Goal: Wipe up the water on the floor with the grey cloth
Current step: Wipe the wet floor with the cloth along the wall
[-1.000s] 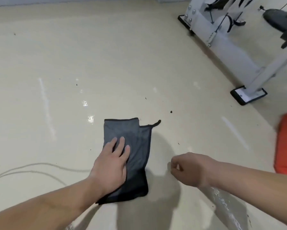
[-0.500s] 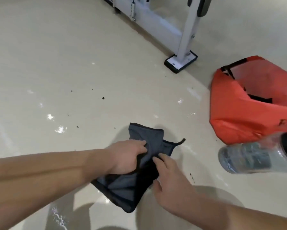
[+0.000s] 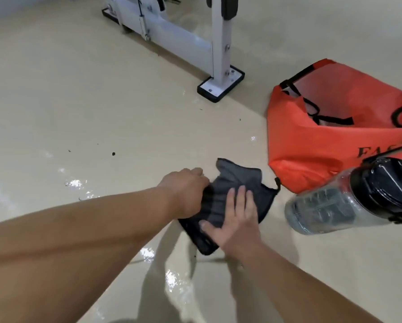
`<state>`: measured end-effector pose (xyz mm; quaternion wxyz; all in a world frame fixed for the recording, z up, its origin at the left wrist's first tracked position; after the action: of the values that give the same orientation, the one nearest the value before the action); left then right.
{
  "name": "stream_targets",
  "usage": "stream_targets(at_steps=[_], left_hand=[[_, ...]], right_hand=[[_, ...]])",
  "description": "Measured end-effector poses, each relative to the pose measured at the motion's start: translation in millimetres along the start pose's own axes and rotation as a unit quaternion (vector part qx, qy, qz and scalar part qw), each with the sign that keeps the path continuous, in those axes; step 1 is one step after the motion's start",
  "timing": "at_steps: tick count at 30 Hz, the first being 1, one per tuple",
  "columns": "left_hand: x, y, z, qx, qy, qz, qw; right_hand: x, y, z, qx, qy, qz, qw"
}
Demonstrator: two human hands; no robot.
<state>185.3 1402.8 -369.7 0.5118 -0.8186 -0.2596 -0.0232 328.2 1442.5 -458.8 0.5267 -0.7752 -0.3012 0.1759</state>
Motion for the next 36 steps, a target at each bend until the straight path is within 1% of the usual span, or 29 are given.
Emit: stream_targets(at_steps=[1, 3, 4, 6, 7, 11, 13, 14, 15, 19, 21, 23, 25, 28, 30, 33, 36], left_hand=[[2, 2, -1, 0.009, 0.015, 0.019, 1.0], [-9, 2, -4, 0.02, 0.014, 0.039, 0.999], [-19, 1, -6, 0.021, 0.001, 0.036, 0.999], [-43, 0, -14, 0.023, -0.043, 0.015, 0.999], [-52, -1, -20, 0.026, -0.061, 0.009, 0.998], [-90, 8, -65, 0.035, -0.138, -0.022, 0.99], [-113, 10, -101, 0.043, -0.2, -0.042, 0.978], [-121, 11, -117, 0.047, -0.22, -0.047, 0.973], [-128, 12, -135, 0.046, -0.239, -0.048, 0.969], [-141, 20, -176, 0.023, -0.277, -0.053, 0.959], [-146, 31, -174, 0.014, -0.259, -0.048, 0.965], [-139, 42, -162, 0.016, -0.206, -0.046, 0.977], [-126, 53, -154, 0.037, -0.16, -0.06, 0.985], [-114, 68, -160, 0.06, -0.138, -0.081, 0.985], [-107, 76, -170, 0.059, -0.137, -0.073, 0.986], [-99, 77, -190, 0.057, -0.116, -0.105, 0.986], [-88, 81, -200, 0.045, -0.083, -0.095, 0.991]], right_hand=[[19, -5, 5, -0.001, 0.039, 0.021, 0.999], [32, -3, 9, -0.017, 0.067, 0.045, 0.997], [30, -1, 8, -0.005, 0.072, 0.049, 0.996], [18, -5, 6, 0.055, 0.079, 0.063, 0.993], [9, -7, 7, 0.058, 0.074, 0.066, 0.993], [-54, -4, 9, -0.014, -0.008, 0.013, 1.0], [-92, 1, -2, -0.022, -0.073, 0.013, 0.997], [-105, 3, -13, -0.016, -0.098, 0.019, 0.995], [-117, 6, -26, -0.028, -0.123, 0.02, 0.992], [-136, 23, -68, -0.107, -0.201, -0.082, 0.97], [-139, 25, -72, -0.135, -0.218, -0.108, 0.961], [-139, 27, -69, -0.182, -0.216, -0.12, 0.952], [-139, 28, -66, -0.223, -0.196, -0.159, 0.942], [-142, 24, -66, -0.262, -0.185, -0.192, 0.927], [-142, 22, -65, -0.245, -0.183, -0.194, 0.932], [-140, 20, -84, -0.198, -0.199, -0.178, 0.943], [-124, 39, -129, -0.197, -0.228, -0.183, 0.936]])
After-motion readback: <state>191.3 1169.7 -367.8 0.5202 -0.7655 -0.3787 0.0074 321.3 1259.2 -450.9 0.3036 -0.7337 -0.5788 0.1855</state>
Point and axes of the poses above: each hand's wrist, its own z-axis towards the middle knuckle, its own y-axis out of the palm, x = y × z, the point moved 8 cm from there along z, towards the middle knuckle, and after that the axes turned 11 degrees about -z, right-handed, at the moved point
